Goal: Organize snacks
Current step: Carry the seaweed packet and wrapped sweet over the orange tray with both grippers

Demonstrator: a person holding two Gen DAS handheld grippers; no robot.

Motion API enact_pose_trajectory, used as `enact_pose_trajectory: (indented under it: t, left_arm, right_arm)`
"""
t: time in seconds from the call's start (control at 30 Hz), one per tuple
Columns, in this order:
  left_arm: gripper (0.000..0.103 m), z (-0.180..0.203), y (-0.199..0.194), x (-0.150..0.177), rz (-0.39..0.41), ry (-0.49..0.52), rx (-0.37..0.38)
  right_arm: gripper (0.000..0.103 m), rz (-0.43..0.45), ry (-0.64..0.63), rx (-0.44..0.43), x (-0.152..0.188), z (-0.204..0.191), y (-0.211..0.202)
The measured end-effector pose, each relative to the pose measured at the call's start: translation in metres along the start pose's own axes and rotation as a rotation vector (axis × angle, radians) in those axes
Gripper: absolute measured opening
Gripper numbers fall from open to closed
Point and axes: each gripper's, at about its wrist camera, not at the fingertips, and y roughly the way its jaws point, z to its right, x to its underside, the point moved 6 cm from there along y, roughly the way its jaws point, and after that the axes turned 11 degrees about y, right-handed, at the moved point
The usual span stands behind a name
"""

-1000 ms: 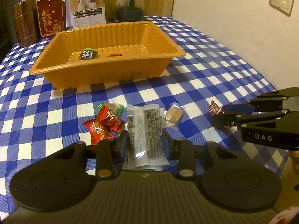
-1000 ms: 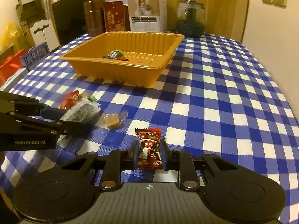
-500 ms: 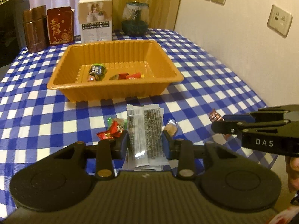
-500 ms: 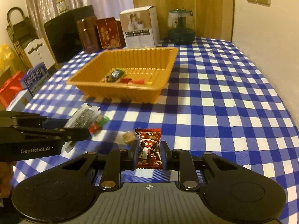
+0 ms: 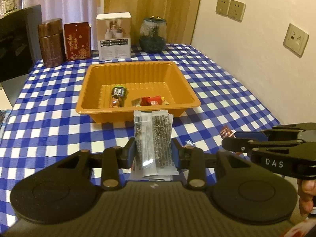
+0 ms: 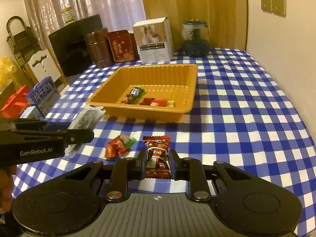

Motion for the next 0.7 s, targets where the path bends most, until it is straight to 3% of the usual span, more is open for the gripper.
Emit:
enact_pose_trajectory:
  t: [0.7]
  left_arm:
    - [0.034,-0.038,0.0,-0.009,0.001,-0.025,-0.036]
  right_arm:
    - [0.024,0.007,-0.014,0.03,-0.022,-0.014,0.008]
